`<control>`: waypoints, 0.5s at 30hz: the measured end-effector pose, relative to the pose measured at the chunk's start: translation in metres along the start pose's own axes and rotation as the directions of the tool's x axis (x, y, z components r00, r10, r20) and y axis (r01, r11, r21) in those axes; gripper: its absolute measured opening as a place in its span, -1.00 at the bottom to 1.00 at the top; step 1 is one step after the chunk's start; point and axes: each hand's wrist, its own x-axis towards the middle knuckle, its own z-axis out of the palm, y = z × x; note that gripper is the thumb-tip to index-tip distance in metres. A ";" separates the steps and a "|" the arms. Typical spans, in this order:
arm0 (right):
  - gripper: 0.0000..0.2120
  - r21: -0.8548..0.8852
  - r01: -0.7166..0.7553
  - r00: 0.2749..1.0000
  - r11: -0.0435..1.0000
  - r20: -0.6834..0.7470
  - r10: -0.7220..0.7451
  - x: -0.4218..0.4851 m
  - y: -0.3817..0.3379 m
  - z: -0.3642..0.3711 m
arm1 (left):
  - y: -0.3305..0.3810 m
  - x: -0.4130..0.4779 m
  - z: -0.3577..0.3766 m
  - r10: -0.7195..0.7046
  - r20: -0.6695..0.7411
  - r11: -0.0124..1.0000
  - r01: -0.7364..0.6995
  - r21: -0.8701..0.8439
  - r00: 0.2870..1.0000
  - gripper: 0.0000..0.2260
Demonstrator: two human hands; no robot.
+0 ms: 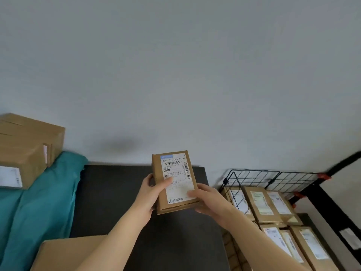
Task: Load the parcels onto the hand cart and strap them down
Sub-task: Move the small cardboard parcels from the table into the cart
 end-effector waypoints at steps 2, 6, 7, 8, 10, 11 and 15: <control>-0.60 0.037 0.001 0.999 0.999 -0.045 0.001 -0.020 0.017 -0.029 | -0.011 -0.006 0.036 0.014 0.055 0.997 -0.018 0.069 0.998 -0.31; -0.64 0.096 0.018 0.991 0.995 -0.136 -0.005 -0.060 0.055 -0.094 | -0.042 -0.022 0.115 0.005 0.160 0.991 -0.026 0.129 0.987 -0.34; -0.64 0.107 0.019 0.987 0.994 -0.161 -0.001 -0.070 0.065 -0.112 | -0.052 -0.027 0.136 0.000 0.182 0.989 -0.027 0.144 0.983 -0.36; -0.64 0.120 0.022 0.983 0.992 -0.183 0.000 -0.079 0.076 -0.131 | -0.061 -0.031 0.158 -0.007 0.201 0.987 -0.025 0.157 0.979 -0.37; -0.67 0.149 0.035 0.973 0.988 -0.231 0.000 -0.098 0.099 -0.171 | -0.083 -0.043 0.204 -0.029 0.226 0.983 -0.013 0.184 0.974 -0.45; -0.70 0.160 0.042 0.967 0.986 -0.254 0.000 -0.108 0.110 -0.191 | -0.094 -0.050 0.227 -0.043 0.237 0.980 -0.006 0.200 0.971 -0.52; -0.70 0.182 0.040 0.944 0.982 -0.330 0.023 -0.139 0.153 -0.265 | -0.135 -0.072 0.312 -0.065 0.294 0.970 -0.009 0.244 0.954 -0.68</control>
